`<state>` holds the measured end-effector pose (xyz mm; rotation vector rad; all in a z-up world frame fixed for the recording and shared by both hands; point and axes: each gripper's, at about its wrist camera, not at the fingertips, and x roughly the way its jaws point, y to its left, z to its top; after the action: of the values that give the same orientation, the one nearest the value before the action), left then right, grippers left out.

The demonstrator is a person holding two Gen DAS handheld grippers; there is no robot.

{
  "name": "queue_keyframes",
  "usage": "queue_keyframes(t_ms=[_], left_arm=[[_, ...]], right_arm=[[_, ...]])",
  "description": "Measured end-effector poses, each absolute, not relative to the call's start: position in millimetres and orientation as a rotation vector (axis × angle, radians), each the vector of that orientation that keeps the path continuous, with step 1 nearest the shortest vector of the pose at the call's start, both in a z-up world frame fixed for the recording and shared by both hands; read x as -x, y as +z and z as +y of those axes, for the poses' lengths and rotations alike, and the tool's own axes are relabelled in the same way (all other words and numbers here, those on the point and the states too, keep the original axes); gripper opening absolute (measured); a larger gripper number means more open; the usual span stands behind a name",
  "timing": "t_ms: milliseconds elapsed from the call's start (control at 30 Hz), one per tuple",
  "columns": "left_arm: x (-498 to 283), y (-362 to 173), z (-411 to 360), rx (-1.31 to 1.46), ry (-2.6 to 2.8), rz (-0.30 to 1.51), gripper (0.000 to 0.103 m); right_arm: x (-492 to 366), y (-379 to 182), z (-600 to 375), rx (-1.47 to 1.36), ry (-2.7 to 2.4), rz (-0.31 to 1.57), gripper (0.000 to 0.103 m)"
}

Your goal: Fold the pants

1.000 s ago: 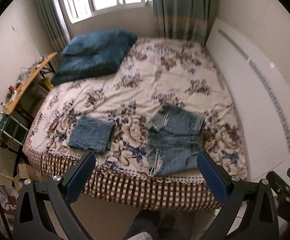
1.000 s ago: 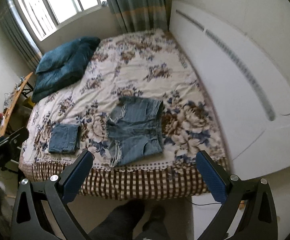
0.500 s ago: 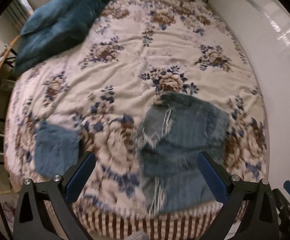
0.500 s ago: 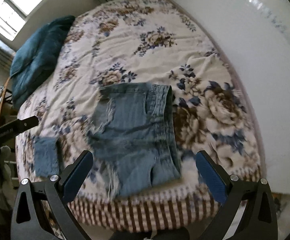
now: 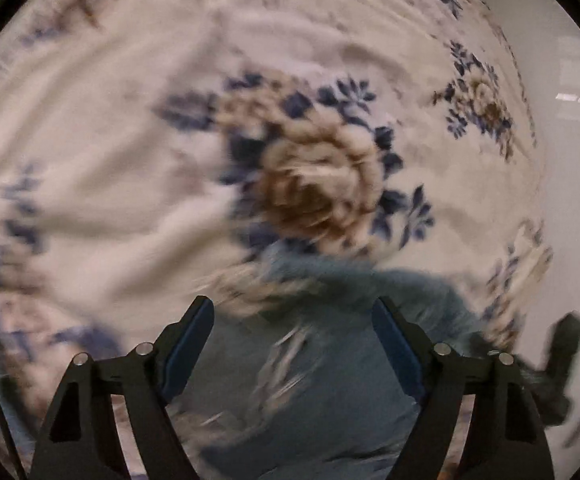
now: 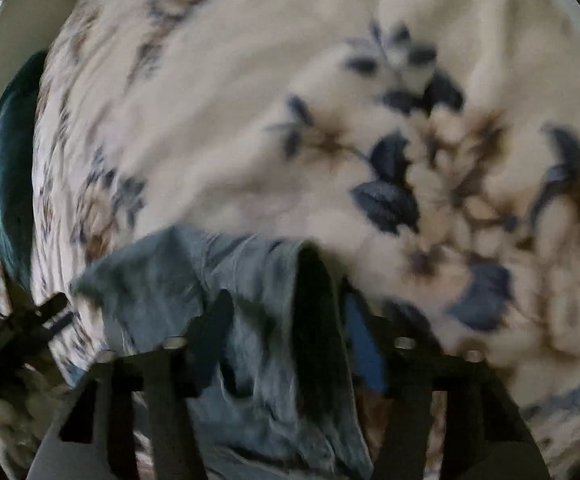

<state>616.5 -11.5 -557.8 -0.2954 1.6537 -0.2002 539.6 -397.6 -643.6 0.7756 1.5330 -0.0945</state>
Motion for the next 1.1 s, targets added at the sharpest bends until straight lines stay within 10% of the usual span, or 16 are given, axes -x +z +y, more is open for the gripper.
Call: queue_keyframes(t_ms=[67, 167, 233, 467, 533, 600, 667, 733, 1000, 1100], left_arm=[[-623, -567, -17, 0.359, -0.224, 1.651, 0.076], [-631, -573, -31, 0.377, -0.255, 1.644, 0.025], [-637, -573, -37, 0.321, -0.237, 1.625, 0.018], [-659, -567, -31, 0.224, -0.135, 1.560, 0.021], [-654, -561, -22, 0.287, -0.157, 1.570, 0.030], [-644, -551, -11, 0.342, -0.181, 1.555, 0.039], [-632, -537, 0, 0.407, -0.216, 1.508, 0.056], [-627, -534, 6, 0.441, -0.237, 1.479, 0.072], [-642, -591, -26, 0.541, -0.222, 1.579, 0.071], [-646, -591, -48, 0.373, -0.174, 1.568, 0.013]], right_arm=[[-544, -655, -403, -0.866, -0.044, 1.489, 0.012], [-551, -649, -403, -0.853, -0.037, 1.412, 0.009], [-554, -646, -402, -0.846, -0.038, 1.376, 0.008], [-573, -669, -411, -0.854, -0.089, 1.436, 0.009], [-577, -667, -407, -0.795, -0.041, 1.472, 0.022], [-576, -656, -405, -0.773, 0.036, 1.475, 0.067], [-573, -639, -406, -0.714, 0.068, 1.449, 0.088], [-574, -633, -404, -0.652, 0.089, 1.450, 0.088], [-590, -677, -398, -0.717, 0.225, 1.492, 0.086], [-595, -674, -385, -0.615, 0.192, 1.448, 0.055]])
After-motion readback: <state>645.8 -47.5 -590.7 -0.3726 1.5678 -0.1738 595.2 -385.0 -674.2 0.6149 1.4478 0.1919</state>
